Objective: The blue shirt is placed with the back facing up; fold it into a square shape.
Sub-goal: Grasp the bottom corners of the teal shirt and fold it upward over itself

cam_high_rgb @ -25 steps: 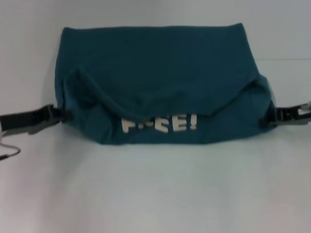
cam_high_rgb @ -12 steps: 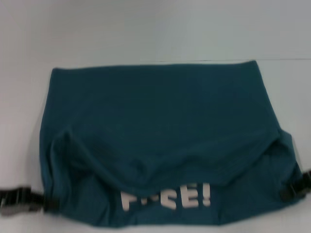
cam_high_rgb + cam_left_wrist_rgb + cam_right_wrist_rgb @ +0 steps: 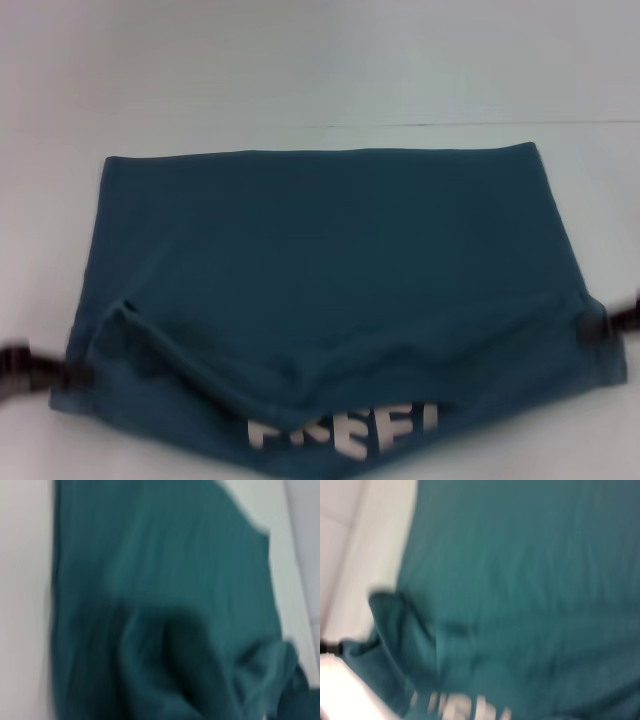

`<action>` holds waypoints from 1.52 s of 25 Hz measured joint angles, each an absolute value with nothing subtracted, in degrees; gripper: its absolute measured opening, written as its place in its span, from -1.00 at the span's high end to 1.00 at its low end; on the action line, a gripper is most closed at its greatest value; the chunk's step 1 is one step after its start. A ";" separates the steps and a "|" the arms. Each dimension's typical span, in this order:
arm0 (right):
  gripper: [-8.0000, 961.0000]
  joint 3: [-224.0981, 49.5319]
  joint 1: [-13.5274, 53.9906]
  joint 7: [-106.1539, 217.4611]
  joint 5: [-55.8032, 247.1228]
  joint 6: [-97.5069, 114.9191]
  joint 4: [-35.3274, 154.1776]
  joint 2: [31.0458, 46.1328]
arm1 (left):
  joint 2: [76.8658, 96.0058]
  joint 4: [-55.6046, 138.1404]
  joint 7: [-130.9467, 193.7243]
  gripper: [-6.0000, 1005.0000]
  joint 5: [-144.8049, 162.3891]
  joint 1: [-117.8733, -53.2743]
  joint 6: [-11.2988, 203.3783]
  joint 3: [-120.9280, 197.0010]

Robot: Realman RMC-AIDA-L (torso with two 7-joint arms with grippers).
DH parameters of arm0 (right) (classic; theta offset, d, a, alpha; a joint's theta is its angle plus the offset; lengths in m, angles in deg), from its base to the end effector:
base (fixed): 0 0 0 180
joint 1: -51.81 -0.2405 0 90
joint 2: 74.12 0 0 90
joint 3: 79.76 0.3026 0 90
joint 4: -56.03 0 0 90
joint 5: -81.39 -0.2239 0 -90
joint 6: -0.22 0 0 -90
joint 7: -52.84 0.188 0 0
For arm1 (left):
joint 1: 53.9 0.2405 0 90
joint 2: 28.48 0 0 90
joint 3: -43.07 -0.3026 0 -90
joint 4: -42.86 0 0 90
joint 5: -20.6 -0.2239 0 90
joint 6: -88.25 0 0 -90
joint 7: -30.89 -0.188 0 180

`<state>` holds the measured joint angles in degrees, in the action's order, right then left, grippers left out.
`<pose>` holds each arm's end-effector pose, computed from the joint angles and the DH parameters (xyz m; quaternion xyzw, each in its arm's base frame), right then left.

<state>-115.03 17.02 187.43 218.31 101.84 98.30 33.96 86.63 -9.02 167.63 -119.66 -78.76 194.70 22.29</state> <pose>0.3341 0.3752 0.0266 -0.7967 0.5987 0.0730 0.0386 -0.3740 0.3111 0.0253 -0.7123 -0.6812 -0.1560 0.0643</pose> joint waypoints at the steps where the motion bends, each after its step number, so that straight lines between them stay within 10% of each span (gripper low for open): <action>1: 0.87 -112.94 16.23 187.53 217.97 100.23 98.25 33.96 | 86.39 -8.54 167.73 0.93 -119.19 -79.79 193.76 23.71; 12: 0.87 -108.26 12.75 188.82 208.94 78.75 94.78 34.59 | 85.85 -0.95 170.14 0.93 -112.82 -89.21 175.17 26.43; 28: 0.87 -115.15 9.55 187.89 207.46 47.89 90.86 40.79 | 88.42 5.31 169.60 0.93 -111.86 -95.47 151.06 20.97; 38: 0.88 -117.84 4.92 187.81 207.57 38.99 87.75 41.08 | 89.80 6.02 170.27 0.93 -111.49 -97.07 138.64 16.78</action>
